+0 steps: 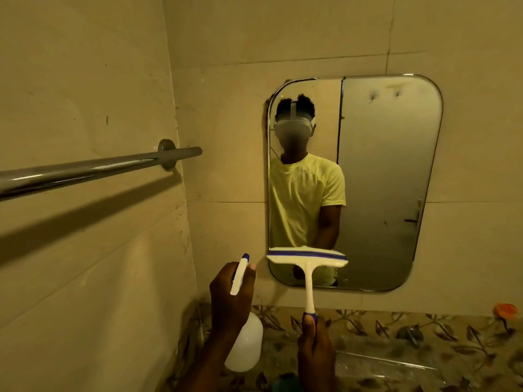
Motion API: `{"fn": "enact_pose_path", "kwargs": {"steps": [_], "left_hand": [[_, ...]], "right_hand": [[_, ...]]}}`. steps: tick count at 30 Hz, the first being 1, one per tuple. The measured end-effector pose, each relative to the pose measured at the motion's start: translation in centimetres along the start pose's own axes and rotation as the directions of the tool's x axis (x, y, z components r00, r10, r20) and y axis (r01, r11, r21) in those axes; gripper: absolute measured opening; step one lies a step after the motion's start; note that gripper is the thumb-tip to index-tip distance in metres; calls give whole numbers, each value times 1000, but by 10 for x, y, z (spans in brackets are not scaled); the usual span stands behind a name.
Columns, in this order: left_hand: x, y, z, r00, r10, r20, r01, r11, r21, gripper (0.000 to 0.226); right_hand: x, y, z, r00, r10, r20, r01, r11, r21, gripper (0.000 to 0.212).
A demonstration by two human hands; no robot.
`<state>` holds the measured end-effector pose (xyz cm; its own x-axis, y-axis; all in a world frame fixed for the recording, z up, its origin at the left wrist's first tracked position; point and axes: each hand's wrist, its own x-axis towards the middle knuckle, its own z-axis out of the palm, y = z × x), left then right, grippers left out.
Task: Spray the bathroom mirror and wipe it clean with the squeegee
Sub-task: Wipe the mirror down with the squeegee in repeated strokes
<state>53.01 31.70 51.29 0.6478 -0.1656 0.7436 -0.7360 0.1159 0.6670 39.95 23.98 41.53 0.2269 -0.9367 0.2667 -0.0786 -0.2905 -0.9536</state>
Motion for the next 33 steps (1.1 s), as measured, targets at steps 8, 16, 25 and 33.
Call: {"fn": "enact_pose_path", "kwargs": {"steps": [8, 16, 25, 33], "left_hand": [[-10, 8, -2, 1000, -16, 9, 16, 1000, -14, 15], [-15, 17, 4, 1000, 0, 18, 0, 1000, -8, 8], [-9, 35, 14, 999, 33, 44, -29, 995, -100, 12], [-10, 46, 28, 995, 59, 77, -50, 992, -118, 17]], "right_hand": [[-21, 43, -3, 998, 61, -4, -61, 997, -42, 44], [-17, 39, -12, 982, 189, 15, -190, 981, 36, 33], [18, -56, -68, 999, -35, 20, 29, 973, 228, 49], [118, -232, -124, 892, -438, -117, 452, 873, 183, 31]]}}
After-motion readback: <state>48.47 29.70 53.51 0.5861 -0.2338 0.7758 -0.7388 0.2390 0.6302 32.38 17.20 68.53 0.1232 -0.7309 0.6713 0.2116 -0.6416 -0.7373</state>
